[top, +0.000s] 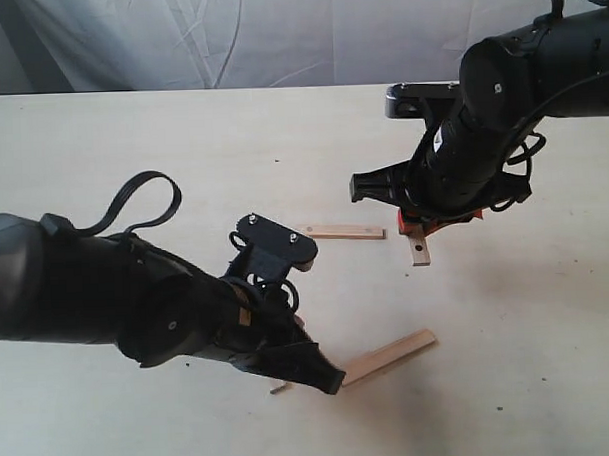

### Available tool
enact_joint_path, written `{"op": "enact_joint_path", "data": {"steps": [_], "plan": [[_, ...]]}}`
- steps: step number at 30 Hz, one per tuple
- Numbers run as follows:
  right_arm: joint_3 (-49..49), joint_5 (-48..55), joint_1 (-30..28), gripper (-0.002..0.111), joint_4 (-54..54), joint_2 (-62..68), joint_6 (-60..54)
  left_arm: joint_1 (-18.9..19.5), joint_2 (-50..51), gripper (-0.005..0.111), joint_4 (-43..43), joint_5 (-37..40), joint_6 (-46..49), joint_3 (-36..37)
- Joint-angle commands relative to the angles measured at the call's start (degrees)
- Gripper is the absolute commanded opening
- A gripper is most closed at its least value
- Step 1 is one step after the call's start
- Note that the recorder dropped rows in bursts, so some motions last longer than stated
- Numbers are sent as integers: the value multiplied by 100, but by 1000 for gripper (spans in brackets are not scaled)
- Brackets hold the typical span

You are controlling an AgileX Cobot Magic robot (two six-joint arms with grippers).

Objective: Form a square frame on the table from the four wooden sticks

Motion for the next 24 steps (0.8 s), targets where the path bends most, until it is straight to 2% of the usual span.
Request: {"op": "enact_joint_path", "data": {"steps": [1,7,9,12,18,24], "plan": [[-31,16,-21,0,15,-17,-55,4,87,0,167,148,-84,31],[-31,102,-21,0,-6,-17,-55,4,233,0,628,540,-94,31],[-31,112,-21,0,-17,-17,-66,113,201,0,677,720,-173,31],[-31,87,-21,0,-17,-17,-66,340,-34,0,702,862,-171,31],[-31,26,-21,0,-17,-17,-66,402,-708,0,702,1018,-297,31],[-31,52,-21,0,-17,-17,-66,402,-729,0,2434,1717,-2677,31]]}}
